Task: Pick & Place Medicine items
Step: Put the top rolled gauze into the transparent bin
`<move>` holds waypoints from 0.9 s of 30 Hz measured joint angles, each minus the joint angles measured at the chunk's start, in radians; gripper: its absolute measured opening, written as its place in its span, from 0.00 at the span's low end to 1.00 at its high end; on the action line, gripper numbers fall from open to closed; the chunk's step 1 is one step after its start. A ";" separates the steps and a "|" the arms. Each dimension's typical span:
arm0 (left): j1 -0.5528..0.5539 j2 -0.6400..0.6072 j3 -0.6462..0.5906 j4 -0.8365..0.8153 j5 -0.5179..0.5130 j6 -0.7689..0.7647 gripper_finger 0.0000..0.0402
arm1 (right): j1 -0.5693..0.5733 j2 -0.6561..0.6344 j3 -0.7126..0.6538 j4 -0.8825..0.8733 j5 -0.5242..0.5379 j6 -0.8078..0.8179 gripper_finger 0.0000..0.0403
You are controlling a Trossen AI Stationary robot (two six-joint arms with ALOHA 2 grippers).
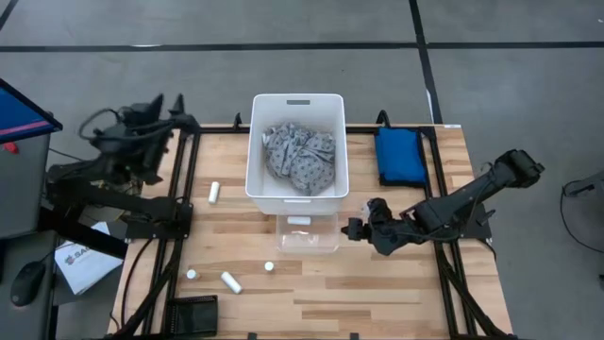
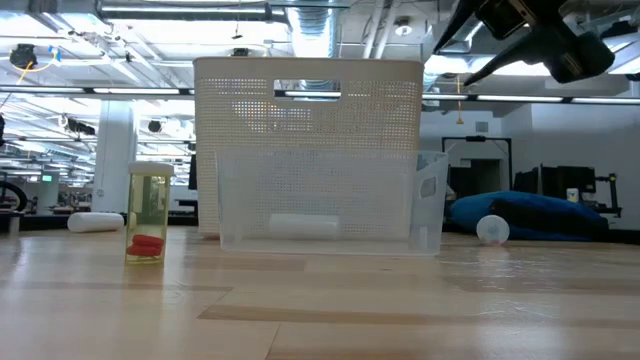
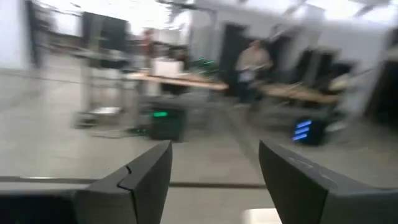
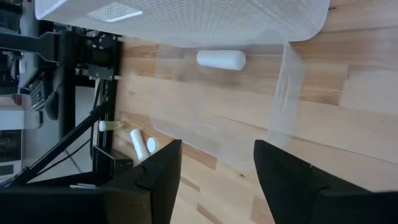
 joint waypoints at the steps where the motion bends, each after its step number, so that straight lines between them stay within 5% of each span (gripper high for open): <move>1: -0.005 0.011 0.040 -0.046 -0.028 0.001 0.58 | 0.000 0.000 0.000 0.003 0.000 -0.006 0.49; 10: -0.037 0.065 0.177 0.077 -0.096 0.218 0.58 | -0.019 -0.012 0.000 -0.018 -0.004 -0.059 0.49; 20: 0.038 0.094 0.179 0.557 0.579 0.243 0.58 | -0.056 -0.080 0.000 -0.042 -0.011 -0.154 0.49; 23: 0.038 0.134 0.223 0.548 0.597 0.243 0.58 | -0.051 -0.093 0.000 -0.070 -0.011 -0.149 0.49; 27: 0.042 0.224 0.372 0.237 0.511 0.246 0.58 | -0.045 -0.098 0.000 -0.085 -0.010 -0.148 0.49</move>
